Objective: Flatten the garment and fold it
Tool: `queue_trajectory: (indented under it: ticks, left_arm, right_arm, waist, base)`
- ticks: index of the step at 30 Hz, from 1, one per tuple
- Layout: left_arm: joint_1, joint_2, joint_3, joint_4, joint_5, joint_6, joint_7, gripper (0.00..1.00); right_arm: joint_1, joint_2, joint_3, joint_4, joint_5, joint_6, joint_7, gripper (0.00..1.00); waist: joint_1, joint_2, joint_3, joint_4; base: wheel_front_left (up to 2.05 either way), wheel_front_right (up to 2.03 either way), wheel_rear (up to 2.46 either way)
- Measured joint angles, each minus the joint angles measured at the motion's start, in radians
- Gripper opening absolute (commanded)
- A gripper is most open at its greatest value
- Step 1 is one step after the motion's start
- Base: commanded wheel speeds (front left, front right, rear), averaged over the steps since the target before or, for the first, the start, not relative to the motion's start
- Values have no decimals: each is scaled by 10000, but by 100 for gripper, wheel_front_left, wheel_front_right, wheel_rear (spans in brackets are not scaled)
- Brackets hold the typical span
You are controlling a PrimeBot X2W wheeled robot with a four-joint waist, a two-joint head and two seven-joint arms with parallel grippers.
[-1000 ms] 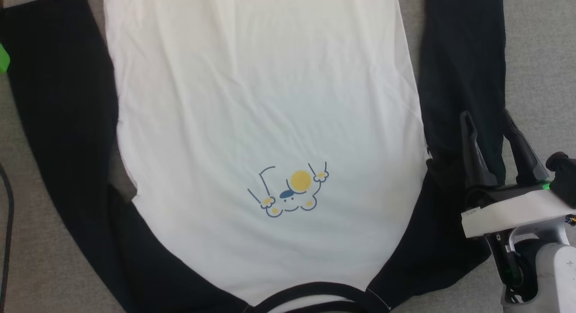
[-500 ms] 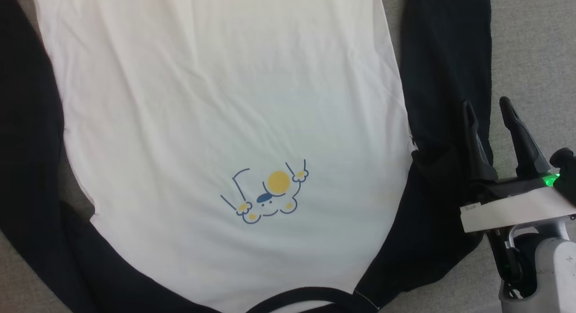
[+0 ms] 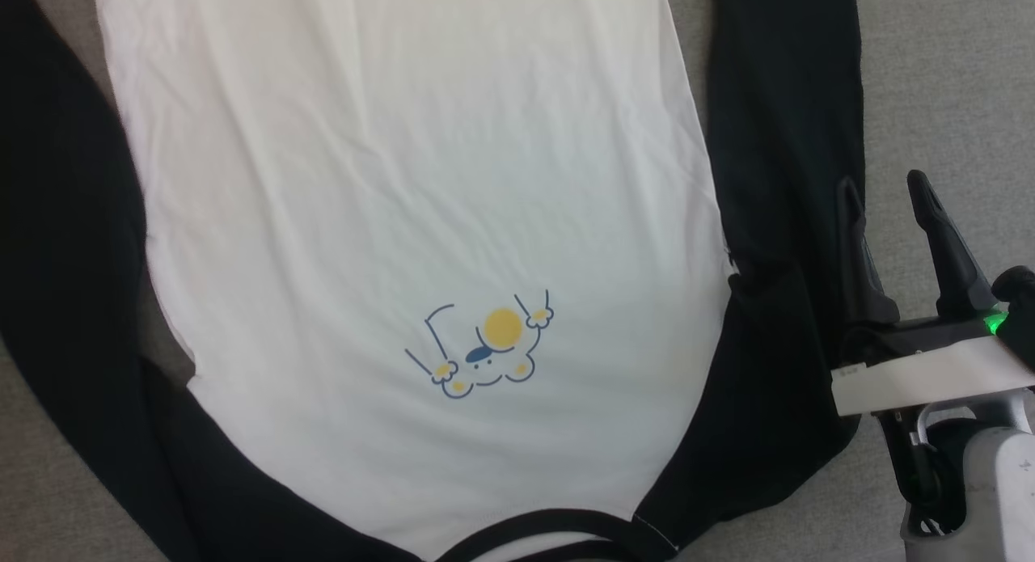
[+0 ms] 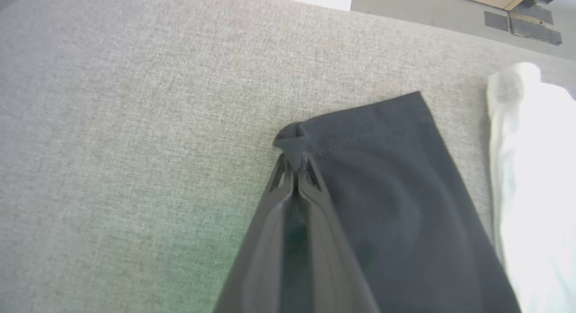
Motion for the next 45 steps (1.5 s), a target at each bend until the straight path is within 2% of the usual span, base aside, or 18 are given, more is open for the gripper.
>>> queue_trajectory:
  ticks: [6,14,18,23,28,32,35,42,45]
  left_arm:
    - [339,-253,-284,-105,182,-654,-1542,0]
    - [455,-834,-991,-537,583,-1181,-2903,0]
    - [578,-1499,-1597,-1220,612,-1383,-3149,0]
    - [1009,-2823,-2865,-2230,577,-1624,-3271,0]
    - [1432,-4437,-4017,-2690,247,-1891,-3582,0]
    - [1741,-5448,-5035,-2420,148,-2054,-3776,0]
    - [1925,-5873,-5724,-1841,54,-2151,-3860,0]
    - [1899,-6125,-7407,94,-96,-2406,-3994,0]
    - [1737,-6132,-8247,508,-562,-2399,-4278,0]
  right_arm:
    - [169,-17,316,-48,-861,0,263,100]
    - [779,-205,464,17,-1011,0,897,100]
    - [1205,-211,397,-27,-1009,0,1164,100]
    - [1677,-201,113,-303,-1005,0,1509,100]
    - [1979,-161,61,-531,-993,0,1764,100]
    - [2063,-146,15,-566,-993,0,1893,100]
    - [2063,-125,-17,-571,-974,0,1910,100]
    - [2054,-90,88,-522,-894,0,1908,100]
    - [2015,-69,207,-460,-842,0,1879,100]
  waist:
    - [0,0,-841,225]
    - [0,0,-2100,609]
    - [-1,0,-2736,872]
    - [-2,1,-3554,1314]
    - [-2,1,-4082,1655]
    - [-2,1,-4307,1829]
    - [-2,0,-4309,1820]
    - [-2,0,-4061,1555]
    - [-2,1,-3937,1403]
  base:
    - [0,0,0]
    - [0,0,0]
    - [0,0,0]
    - [0,0,0]
    - [0,0,0]
    - [0,0,0]
    - [0,0,0]
    - [0,0,0]
    - [0,0,0]
